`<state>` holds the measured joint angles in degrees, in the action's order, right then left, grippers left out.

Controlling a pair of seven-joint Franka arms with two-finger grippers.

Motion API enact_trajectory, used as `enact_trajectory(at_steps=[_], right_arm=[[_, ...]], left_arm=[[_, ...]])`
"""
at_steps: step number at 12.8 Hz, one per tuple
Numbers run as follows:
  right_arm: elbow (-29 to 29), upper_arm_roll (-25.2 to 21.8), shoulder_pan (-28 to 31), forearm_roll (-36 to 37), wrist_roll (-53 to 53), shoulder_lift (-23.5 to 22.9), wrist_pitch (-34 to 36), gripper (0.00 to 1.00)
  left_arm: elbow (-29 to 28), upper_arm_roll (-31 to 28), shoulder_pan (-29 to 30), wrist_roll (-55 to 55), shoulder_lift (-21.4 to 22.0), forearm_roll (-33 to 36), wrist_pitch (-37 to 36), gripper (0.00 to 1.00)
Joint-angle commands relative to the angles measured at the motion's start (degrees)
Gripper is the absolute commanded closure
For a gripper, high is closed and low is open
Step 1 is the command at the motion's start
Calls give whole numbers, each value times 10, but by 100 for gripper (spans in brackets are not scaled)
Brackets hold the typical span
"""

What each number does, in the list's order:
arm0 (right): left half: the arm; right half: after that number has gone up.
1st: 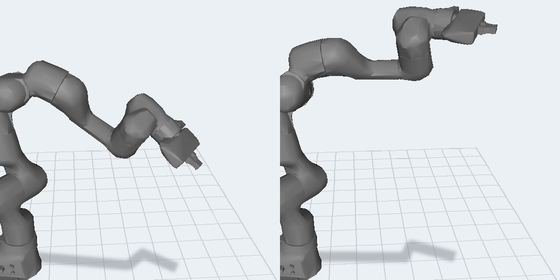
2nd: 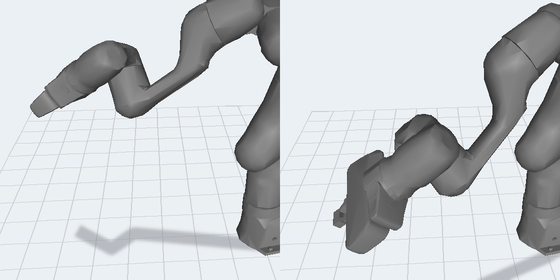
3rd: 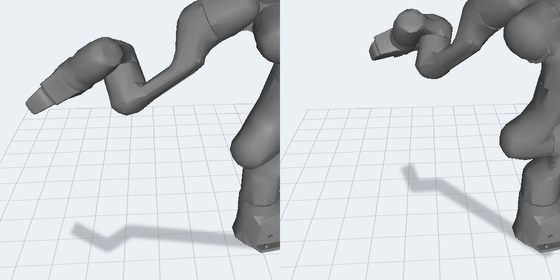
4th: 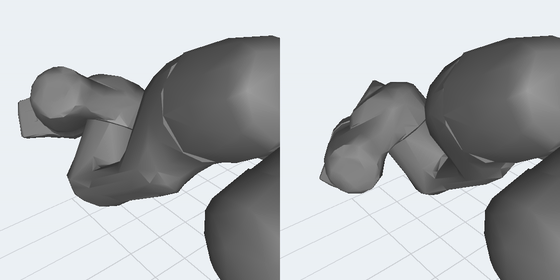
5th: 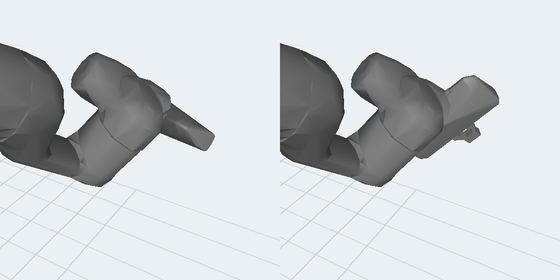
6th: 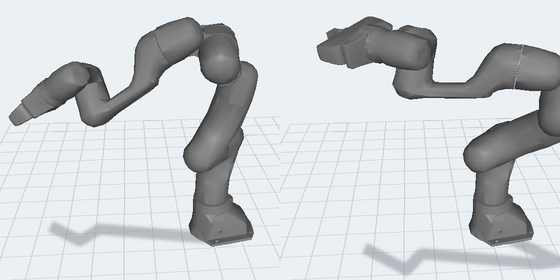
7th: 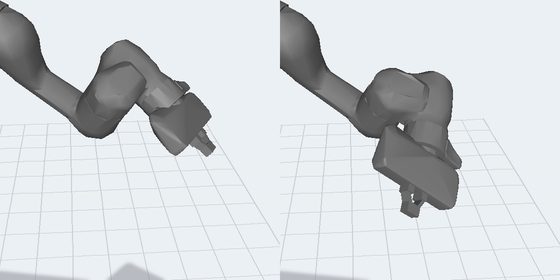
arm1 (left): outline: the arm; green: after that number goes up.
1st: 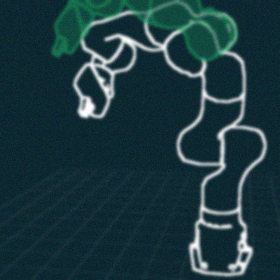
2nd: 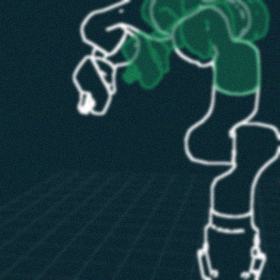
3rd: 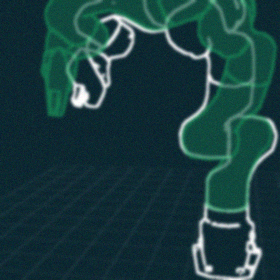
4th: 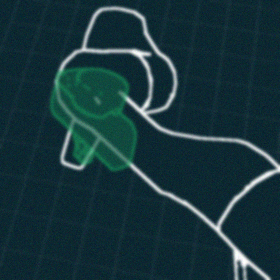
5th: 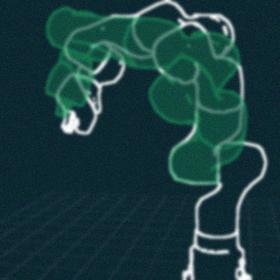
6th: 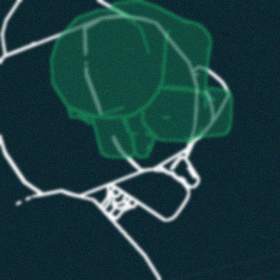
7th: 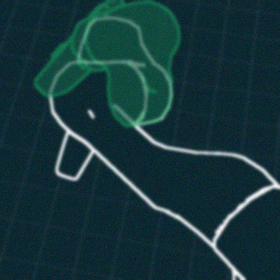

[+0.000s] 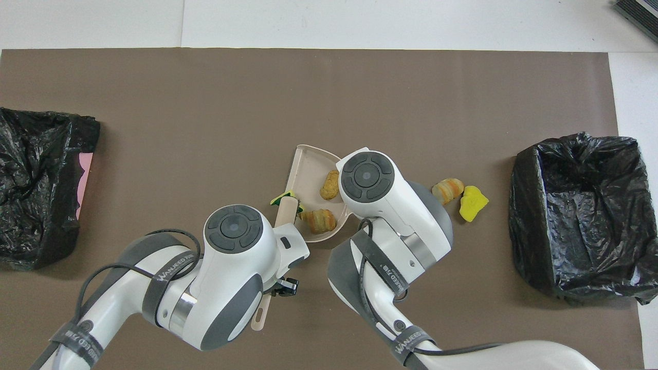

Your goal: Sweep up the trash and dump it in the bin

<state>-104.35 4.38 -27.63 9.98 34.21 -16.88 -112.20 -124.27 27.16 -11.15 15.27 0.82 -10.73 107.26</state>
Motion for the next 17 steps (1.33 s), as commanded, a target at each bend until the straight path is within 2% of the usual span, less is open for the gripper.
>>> enact_trajectory(at_steps=[1, 5, 10, 13, 15, 17], right_arm=[[-33, 3, -1, -18, -36, 19, -34, 100], [-34, 3, -20, -25, -92, 14, -42, 100], [-37, 3, -27, -38, -141, 16, -38, 100], [-36, 3, -27, -38, -140, 15, -37, 100], [-23, 3, -25, -37, -136, 14, -30, 100], [-10, 2, -13, -38, -105, 20, -13, 100]], left_arm=[[-13, 14, -10, 42, 22, -28, -3, 100], [-64, 42, -10, 54, 66, -74, -6, 100], [-70, 60, -10, 60, 95, -94, -111, 100], [-78, 66, -10, 63, 113, -95, -139, 100], [-108, 76, -10, 91, 141, -95, -122, 100], [-143, 91, -11, 150, 168, -104, -67, 100]])
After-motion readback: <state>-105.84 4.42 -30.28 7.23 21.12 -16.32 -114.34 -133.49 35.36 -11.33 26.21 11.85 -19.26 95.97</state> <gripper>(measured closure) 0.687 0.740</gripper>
